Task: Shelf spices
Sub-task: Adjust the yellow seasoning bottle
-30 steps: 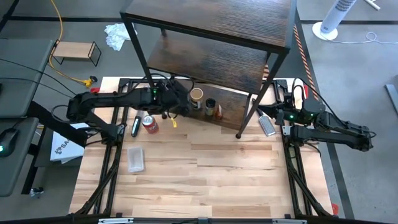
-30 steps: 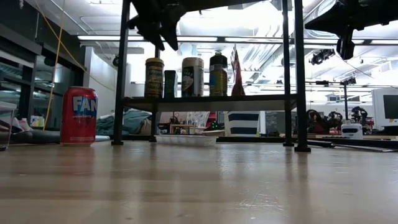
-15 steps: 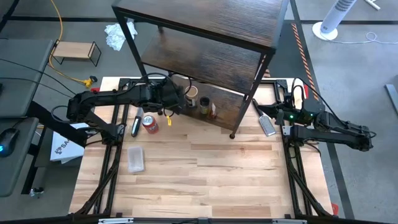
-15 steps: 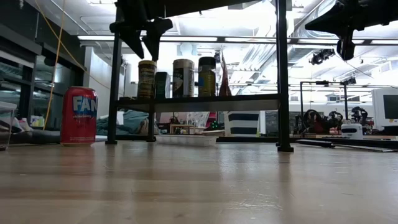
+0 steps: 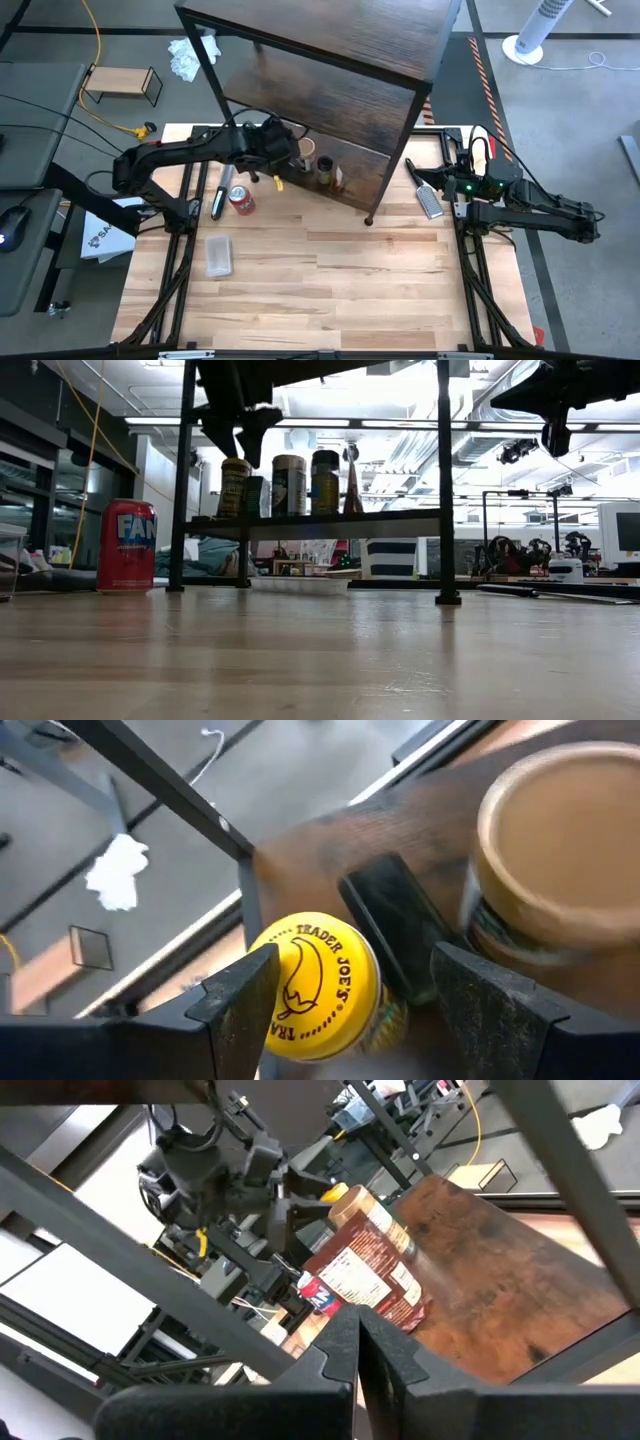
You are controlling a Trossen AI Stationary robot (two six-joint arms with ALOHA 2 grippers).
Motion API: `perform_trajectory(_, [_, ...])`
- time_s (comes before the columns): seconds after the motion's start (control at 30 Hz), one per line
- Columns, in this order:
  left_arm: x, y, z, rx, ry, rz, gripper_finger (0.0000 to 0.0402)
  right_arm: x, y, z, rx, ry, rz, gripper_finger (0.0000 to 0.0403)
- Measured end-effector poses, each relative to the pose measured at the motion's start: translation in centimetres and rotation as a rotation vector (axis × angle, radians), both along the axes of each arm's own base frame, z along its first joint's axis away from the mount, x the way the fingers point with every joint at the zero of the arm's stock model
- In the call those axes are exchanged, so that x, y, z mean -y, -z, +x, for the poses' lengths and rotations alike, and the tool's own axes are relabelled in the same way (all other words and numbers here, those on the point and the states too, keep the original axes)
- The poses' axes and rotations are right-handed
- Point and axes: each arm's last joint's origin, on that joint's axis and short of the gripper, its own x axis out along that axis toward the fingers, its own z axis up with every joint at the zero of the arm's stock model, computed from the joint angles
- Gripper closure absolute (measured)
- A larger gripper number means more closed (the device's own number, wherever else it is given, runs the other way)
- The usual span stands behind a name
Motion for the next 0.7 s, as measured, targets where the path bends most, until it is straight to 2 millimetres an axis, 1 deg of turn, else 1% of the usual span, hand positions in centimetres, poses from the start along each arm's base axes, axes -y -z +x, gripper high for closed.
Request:
perform_trajectory(0.13, [-0.6,0.3,0.1,-0.044,0.01,0.021,0.0144,0.0,0.0,0.0,0.0,0.0,0.0,0.0403])
perform_trajectory(0.27, [-0.5,0.2,0.1,-0.037,0.004,0.024,0.0144,0.0,0.0,0.0,0.0,-0.002,0.0,0.0403])
perform_trajectory(0.4, [-0.3,0.1,0.0,-0.019,0.023,-0.015,0.0144,0.0,0.0,0.0,0.0,-0.002,0.0,0.0403])
perform_trajectory(0.57, [0.5,0.0,0.2,-0.001,0.047,-0.038,0.0144,0.0,0.0,0.0,0.0,-0.001,0.0,0.0403])
perform_trajectory(0.7, [1.4,-1.0,0.4,0.012,0.088,-0.056,0.0145,0.0,0.0,0.0,-0.001,-0.001,0.0,0.0403])
